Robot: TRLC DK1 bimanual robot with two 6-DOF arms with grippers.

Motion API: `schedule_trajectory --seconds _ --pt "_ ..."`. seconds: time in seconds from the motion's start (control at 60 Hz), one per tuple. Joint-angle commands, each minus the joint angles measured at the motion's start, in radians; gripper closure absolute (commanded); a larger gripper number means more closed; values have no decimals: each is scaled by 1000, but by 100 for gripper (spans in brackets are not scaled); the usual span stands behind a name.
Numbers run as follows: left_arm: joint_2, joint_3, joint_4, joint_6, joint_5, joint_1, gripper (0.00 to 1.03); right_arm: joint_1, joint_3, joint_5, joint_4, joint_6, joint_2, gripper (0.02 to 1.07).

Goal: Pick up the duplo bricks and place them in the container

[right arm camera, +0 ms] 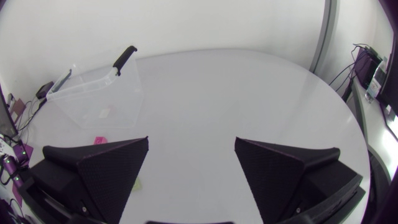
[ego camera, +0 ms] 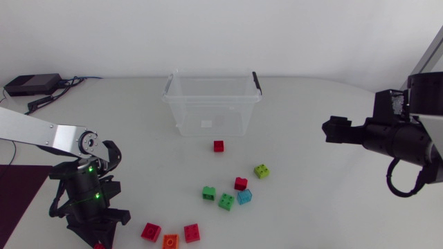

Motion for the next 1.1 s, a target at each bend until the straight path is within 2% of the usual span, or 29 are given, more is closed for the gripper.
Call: schedule_trajectory --seconds 0.0,0.183,0.233,0.3,0.333,0.4,0.483,0.533,0.583,0.633,0.683,0.817,0.917,1.033,1.083 --pt "-39 -7 20 0 1 -3 86 32 7 -6 -15 25 60 7" --pt "-176 116 2 4 -2 16 87 118 69 -4 -103 -23 224 7" --pt "-241 176 -7 -2 -2 -6 87 130 76 -9 -113 -35 242 7" --pt "-323 314 -37 -26 9 -52 87 153 94 -62 -145 -58 273 7" --pt "-327 331 -38 -31 9 -53 87 159 102 -88 -156 -63 284 7" --pt "-357 467 -37 -59 56 -96 87 165 116 -147 -170 -99 321 7" --pt "-358 538 -4 -79 72 -130 87 177 168 -162 -234 -175 397 7" --pt "-369 562 54 -94 73 -159 87 180 178 -164 -257 -195 433 7" --pt "-373 573 121 -100 73 -194 87 187 151 -165 -204 -224 445 7" --pt "-372 576 170 -105 73 -208 87 213 154 -165 -205 -245 473 7" --pt "-352 587 289 -118 73 -234 87 223 154 -164 -181 -247 491 7" --pt "-254 654 431 -117 73 -237 87 248 171 -142 -139 -290 548 7" --pt "-160 713 514 -112 72 -221 87 315 181 14 -145 -348 591 7" --pt "-7 803 649 -106 72 -185 87 363 204 20 -141 -376 644 7" --pt "48 846 677 -105 72 -178 87 361 217 14 -138 -377 664 7"
